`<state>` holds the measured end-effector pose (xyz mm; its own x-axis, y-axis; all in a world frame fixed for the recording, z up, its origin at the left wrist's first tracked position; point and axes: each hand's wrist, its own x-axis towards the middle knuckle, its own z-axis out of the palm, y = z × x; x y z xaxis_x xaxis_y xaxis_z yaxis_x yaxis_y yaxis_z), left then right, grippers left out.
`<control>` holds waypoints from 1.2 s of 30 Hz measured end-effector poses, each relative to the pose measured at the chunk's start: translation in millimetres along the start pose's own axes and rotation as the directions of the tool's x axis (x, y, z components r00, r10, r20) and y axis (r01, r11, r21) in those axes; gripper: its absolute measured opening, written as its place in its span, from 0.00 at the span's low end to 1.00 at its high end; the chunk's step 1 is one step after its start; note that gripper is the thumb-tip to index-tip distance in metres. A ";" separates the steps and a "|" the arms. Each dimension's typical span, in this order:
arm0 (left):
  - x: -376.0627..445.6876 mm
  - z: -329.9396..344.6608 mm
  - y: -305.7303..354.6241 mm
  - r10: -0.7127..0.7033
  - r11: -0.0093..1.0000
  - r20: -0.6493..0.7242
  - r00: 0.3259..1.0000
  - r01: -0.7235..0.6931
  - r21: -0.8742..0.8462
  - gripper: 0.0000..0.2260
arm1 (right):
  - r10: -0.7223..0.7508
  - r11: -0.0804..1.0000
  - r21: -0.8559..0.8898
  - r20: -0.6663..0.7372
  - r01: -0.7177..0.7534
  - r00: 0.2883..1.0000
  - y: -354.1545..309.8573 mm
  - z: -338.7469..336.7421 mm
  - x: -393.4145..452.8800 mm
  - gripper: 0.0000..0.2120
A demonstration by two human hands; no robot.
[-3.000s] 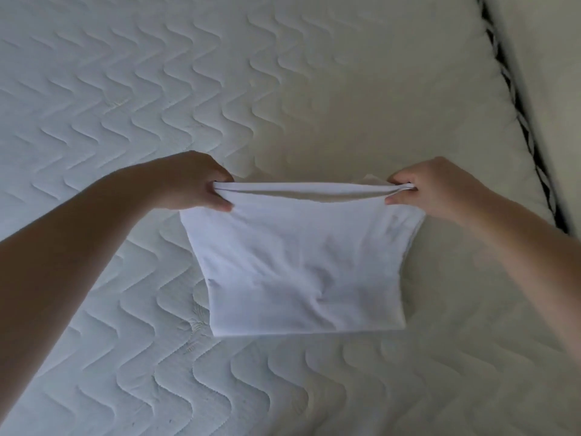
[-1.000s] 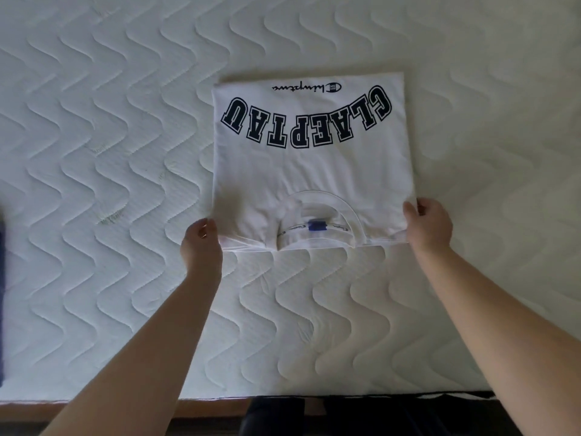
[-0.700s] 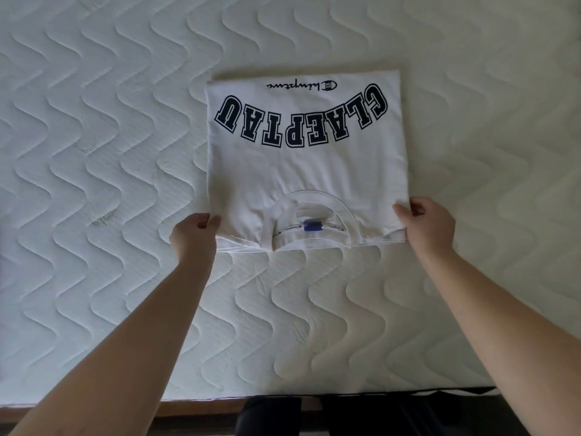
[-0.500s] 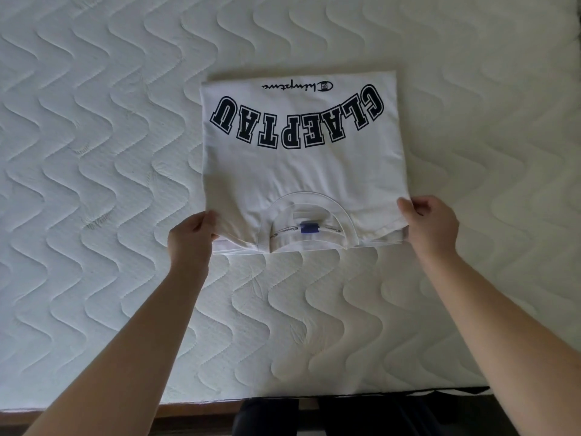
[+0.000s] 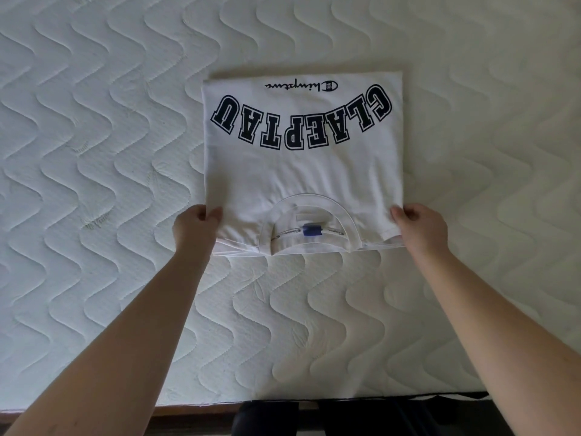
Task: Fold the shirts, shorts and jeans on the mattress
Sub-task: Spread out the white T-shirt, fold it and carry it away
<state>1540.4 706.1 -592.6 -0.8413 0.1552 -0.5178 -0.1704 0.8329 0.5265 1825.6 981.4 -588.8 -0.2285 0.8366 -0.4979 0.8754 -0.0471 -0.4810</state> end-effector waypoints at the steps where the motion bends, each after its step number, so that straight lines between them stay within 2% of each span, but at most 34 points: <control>1: 3.0 -0.8 -1.3 -0.039 0.998 0.029 0.999 0.040 -0.042 0.07 | 0.004 1.000 0.017 0.003 -0.004 1.000 -0.2 -1.0 0.6 0.14; 3: 7.0 -2.0 -3.7 -0.119 0.979 0.100 0.988 0.133 -0.152 0.06 | 0.027 0.999 0.031 -0.056 -0.025 0.998 2.3 -0.4 2.2 0.13; 4: 8.4 -2.8 -5.6 -0.118 0.982 0.112 0.987 0.132 -0.134 0.07 | 0.034 0.999 0.003 -0.085 -0.034 0.996 3.0 1.4 1.5 0.13; 5: 9.3 -3.5 -6.6 -0.081 0.997 0.110 0.991 0.083 -0.012 0.09 | 0.037 0.999 -0.022 -0.106 -0.040 0.994 4.1 3.4 0.1 0.13; 7: 9.8 -4.8 -5.4 -0.005 0.963 0.074 0.997 -0.015 0.270 0.15 | 0.072 0.997 0.000 -0.133 -0.073 0.989 4.1 8.5 -1.4 0.14; 8: 9.1 -5.4 -5.1 0.005 0.942 0.055 0.998 -0.023 0.334 0.16 | 0.105 0.994 0.034 -0.148 -0.101 0.983 2.8 9.7 -2.0 0.15; 10: 4.9 -5.2 -6.3 0.004 0.943 0.059 0.998 -0.024 0.332 0.15 | 0.159 0.985 0.095 -0.164 -0.145 0.974 0.3 6.9 -1.7 0.18; 13: -0.8 -1.9 -14.0 0.023 0.961 0.122 0.992 -0.055 0.270 0.12 | 0.105 0.994 -0.035 -0.037 -0.106 0.994 2.3 -0.7 2.0 0.17; 15: -3.8 -0.7 -18.3 0.058 0.948 0.170 0.984 -0.108 0.298 0.10 | 0.087 0.989 -0.131 0.097 -0.074 0.991 3.9 -5.7 4.3 0.17; 17: -6.4 0.0 -22.1 0.059 0.945 0.194 0.979 -0.117 0.306 0.11 | 0.099 0.985 -0.156 0.188 -0.070 0.977 3.6 -10.1 4.5 0.16; 20: -14.0 -1.9 -26.4 0.021 0.982 0.171 0.985 -0.053 0.184 0.09 | 0.084 0.982 -0.182 0.202 -0.047 0.976 4.0 -13.0 0.9 0.14; 23: -22.4 -3.3 -32.7 -0.031 1.000 0.152 0.988 0.030 0.008 0.10 | 0.136 0.991 -0.027 0.194 -0.133 0.972 9.6 -8.6 -3.9 0.15; 25: -28.2 -1.5 -35.6 -0.100 0.973 0.192 0.976 0.136 -0.187 0.10 | 0.186 0.975 0.083 0.208 -0.207 0.960 12.4 -5.5 -8.6 0.17; 27: -33.0 0.4 -39.4 -0.142 0.924 0.241 0.960 0.216 -0.316 0.08 | 0.179 0.970 0.125 0.215 -0.209 0.960 16.4 -2.9 -11.9 0.15; 31: -38.7 4.4 -42.1 -0.165 0.885 0.254 0.953 0.256 -0.388 0.02 | 0.158 0.971 0.144 0.213 -0.191 0.964 22.4 -4.0 -16.7 0.13; 36: -45.5 6.2 -38.1 -0.154 0.892 0.221 0.963 0.232 -0.388 0.03 | 0.075 0.996 -0.062 0.164 -0.066 0.984 31.7 -5.4 -31.1 0.12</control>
<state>1588.4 670.5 -593.3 -0.6707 0.1381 -0.7287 -0.5458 0.5733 0.6111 1862.8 956.8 -584.7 -0.2289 0.7300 -0.6440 0.9132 -0.0682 -0.4018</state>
